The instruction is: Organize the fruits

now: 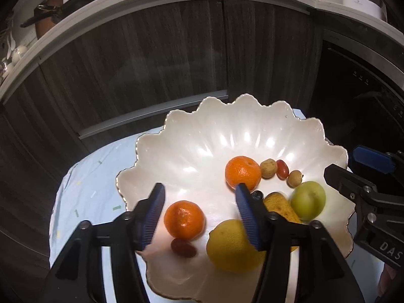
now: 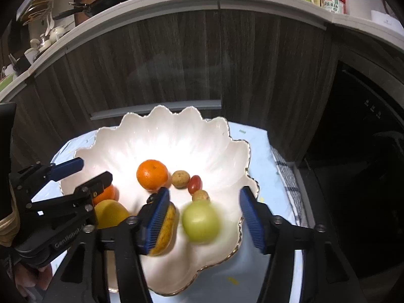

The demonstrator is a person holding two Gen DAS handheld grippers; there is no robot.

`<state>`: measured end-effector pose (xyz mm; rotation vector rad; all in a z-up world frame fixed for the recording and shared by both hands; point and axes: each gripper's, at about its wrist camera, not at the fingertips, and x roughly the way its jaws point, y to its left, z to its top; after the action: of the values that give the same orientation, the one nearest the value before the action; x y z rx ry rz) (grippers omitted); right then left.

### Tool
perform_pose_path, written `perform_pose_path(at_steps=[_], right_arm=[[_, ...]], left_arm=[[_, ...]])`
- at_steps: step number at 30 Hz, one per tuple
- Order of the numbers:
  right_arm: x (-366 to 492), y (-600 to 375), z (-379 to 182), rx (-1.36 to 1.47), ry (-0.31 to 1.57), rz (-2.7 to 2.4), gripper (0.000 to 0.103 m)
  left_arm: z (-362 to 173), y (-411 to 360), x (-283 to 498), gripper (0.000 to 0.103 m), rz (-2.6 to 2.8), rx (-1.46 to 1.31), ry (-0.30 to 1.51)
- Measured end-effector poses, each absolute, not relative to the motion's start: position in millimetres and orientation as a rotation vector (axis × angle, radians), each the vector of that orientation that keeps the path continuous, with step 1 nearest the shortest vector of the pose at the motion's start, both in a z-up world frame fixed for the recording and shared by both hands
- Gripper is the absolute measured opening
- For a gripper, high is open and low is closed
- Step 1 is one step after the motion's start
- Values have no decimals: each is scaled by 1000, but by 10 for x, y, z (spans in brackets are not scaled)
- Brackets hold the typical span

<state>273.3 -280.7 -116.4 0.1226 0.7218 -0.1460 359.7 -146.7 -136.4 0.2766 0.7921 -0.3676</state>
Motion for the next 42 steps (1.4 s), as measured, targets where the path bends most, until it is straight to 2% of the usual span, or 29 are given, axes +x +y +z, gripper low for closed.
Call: perform_pose_path(at_steps=[7, 9, 16, 20, 25, 42], right_arm=[[2675, -2791, -1088, 127, 707, -154, 71], [2645, -2774, -1059, 124, 703, -157, 73], [2494, -2692, -944, 116, 678, -161, 77], [2413, -2645, -897, 115, 673, -162, 77], [2280, -2581, -834, 103, 662, -171, 81], [1779, -2348, -590, 72, 626, -175, 81]], left_arm=[[-1269, -1398, 3556, 68, -349, 256, 788], [-1236, -1373, 3528, 74, -338, 247, 785], [-1120, -1286, 3375, 75, -319, 237, 774], [-1037, -1207, 3286, 81, -303, 225, 764], [-929, -1108, 3144, 81, -293, 220, 748], [-658, -845, 2561, 83, -269, 196, 733]])
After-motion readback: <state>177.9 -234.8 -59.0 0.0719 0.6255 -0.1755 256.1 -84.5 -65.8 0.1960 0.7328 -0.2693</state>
